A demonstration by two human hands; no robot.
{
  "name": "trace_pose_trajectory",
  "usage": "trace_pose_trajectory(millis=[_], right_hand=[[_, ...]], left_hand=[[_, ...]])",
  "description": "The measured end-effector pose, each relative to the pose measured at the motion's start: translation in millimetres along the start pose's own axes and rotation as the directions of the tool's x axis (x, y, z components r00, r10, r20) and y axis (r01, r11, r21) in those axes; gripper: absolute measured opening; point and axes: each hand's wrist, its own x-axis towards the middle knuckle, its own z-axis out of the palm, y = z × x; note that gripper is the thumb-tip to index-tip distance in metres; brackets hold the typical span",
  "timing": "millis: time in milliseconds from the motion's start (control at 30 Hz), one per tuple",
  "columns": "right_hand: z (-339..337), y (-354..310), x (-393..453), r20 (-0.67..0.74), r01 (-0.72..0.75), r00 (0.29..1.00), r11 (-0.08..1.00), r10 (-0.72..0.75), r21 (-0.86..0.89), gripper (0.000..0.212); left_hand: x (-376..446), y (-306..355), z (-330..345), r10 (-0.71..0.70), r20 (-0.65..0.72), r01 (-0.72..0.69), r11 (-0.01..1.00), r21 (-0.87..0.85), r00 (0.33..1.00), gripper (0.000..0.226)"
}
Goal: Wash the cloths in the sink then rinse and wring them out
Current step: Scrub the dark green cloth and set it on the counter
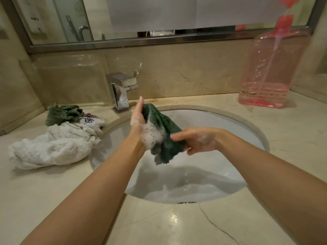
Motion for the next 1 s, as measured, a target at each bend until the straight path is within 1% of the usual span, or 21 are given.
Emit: trace_pose_trajectory(millis=[33, 67, 133, 200, 233, 267, 300, 367, 433, 467, 500, 533, 600, 667, 733, 800, 867, 900, 933, 967, 1000], right_hand=[[1, 1, 0, 0.022, 0.018, 1.000, 0.999, -0.017, -0.031, 0.041], [2, 2, 1, -0.004, 0.043, 0.999, 0.999, -0.043, -0.015, 0.035], [1, 1, 4, -0.106, 0.105, 0.990, 0.988, -0.093, 0.111, 0.038], [0, 0, 6, -0.203, 0.167, 0.973, 0.937, -0.107, 0.307, 0.034], [0, 0, 7, -0.245, 0.198, 0.964, 0.898, -0.105, 0.392, 0.033], [0, -1, 8, -0.296, 0.225, 0.951, 0.865, -0.094, 0.448, 0.033], [1, -3, 8, -0.360, 0.249, 0.930, 0.849, -0.075, 0.467, 0.032], [5, -6, 8, -0.495, 0.267, 0.869, 0.858, -0.017, 0.440, 0.027], [8, -9, 7, -0.588, 0.250, 0.807, 0.870, 0.055, 0.426, 0.028], [7, -9, 6, -0.614, 0.253, 0.786, 0.870, 0.071, 0.424, 0.030], [6, -10, 6, -0.638, 0.264, 0.767, 0.874, 0.066, 0.408, 0.032], [4, -10, 6, -0.665, 0.281, 0.745, 0.879, 0.052, 0.384, 0.034], [0, -10, 6, -0.717, 0.292, 0.696, 0.896, 0.041, 0.335, 0.038], [-2, -9, 6, -0.736, 0.242, 0.675, 0.925, 0.058, 0.294, 0.046], [-1, -8, 7, -0.712, 0.158, 0.696, 0.949, 0.088, 0.272, 0.053], [2, -8, 4, -0.672, 0.116, 0.735, 0.959, 0.092, 0.259, 0.051], [8, -14, -1, -0.652, 0.165, 0.757, 0.953, 0.041, 0.252, 0.041], [14, -17, -2, -0.656, 0.206, 0.754, 0.948, 0.003, 0.241, 0.037], [22, -19, -2, -0.666, 0.247, 0.744, 0.946, -0.046, 0.210, 0.035], [31, -21, 0, -0.683, 0.290, 0.722, 0.944, -0.109, 0.156, 0.033], [41, -24, 2, -0.708, 0.326, 0.683, 0.942, -0.177, 0.080, 0.033]], left_hand=[[-1, 0, 0, 0.041, -0.014, -0.041, 0.999, 0.006, 0.999, 0.094], [0, 2, -2, 0.079, -0.013, -0.079, 0.997, 0.018, 0.997, 0.090], [3, 7, -5, 0.150, -0.017, -0.148, 0.986, 0.082, 0.989, 0.080], [8, 8, -8, 0.291, -0.085, -0.260, 0.930, 0.261, 0.953, 0.067], [10, 6, -8, 0.392, -0.091, -0.329, 0.860, 0.391, 0.915, 0.053], [11, 3, -8, 0.474, -0.067, -0.372, 0.763, 0.529, 0.878, 0.039], [12, 0, -8, 0.530, -0.020, -0.380, 0.634, 0.673, 0.848, 0.028], [16, -7, -10, 0.553, 0.081, -0.327, 0.362, 0.873, 0.829, 0.016], [21, -10, -11, 0.529, 0.134, -0.184, 0.043, 0.982, 0.838, 0.026], [24, -11, -11, 0.529, 0.148, -0.123, -0.081, 0.989, 0.836, 0.032], [26, -12, -10, 0.537, 0.166, -0.116, -0.127, 0.985, 0.827, 0.035], [26, -13, -8, 0.549, 0.181, -0.123, -0.141, 0.982, 0.816, 0.036], [25, -14, -5, 0.558, 0.164, -0.148, -0.073, 0.986, 0.814, 0.036], [25, -13, -7, 0.540, 0.126, -0.171, 0.032, 0.985, 0.832, 0.034], [25, -13, -10, 0.518, 0.067, -0.165, 0.146, 0.975, 0.853, 0.033], [28, -12, -14, 0.510, 0.009, -0.176, 0.280, 0.944, 0.860, 0.042], [27, -12, -12, 0.522, -0.040, -0.194, 0.386, 0.902, 0.852, 0.052], [28, -13, -10, 0.527, -0.070, -0.195, 0.430, 0.882, 0.847, 0.056], [29, -14, -9, 0.526, -0.099, -0.199, 0.481, 0.854, 0.845, 0.060], [29, -18, -7, 0.508, -0.130, -0.209, 0.555, 0.805, 0.851, 0.059], [28, -23, -4, 0.475, -0.154, -0.226, 0.648, 0.727, 0.866, 0.052]])
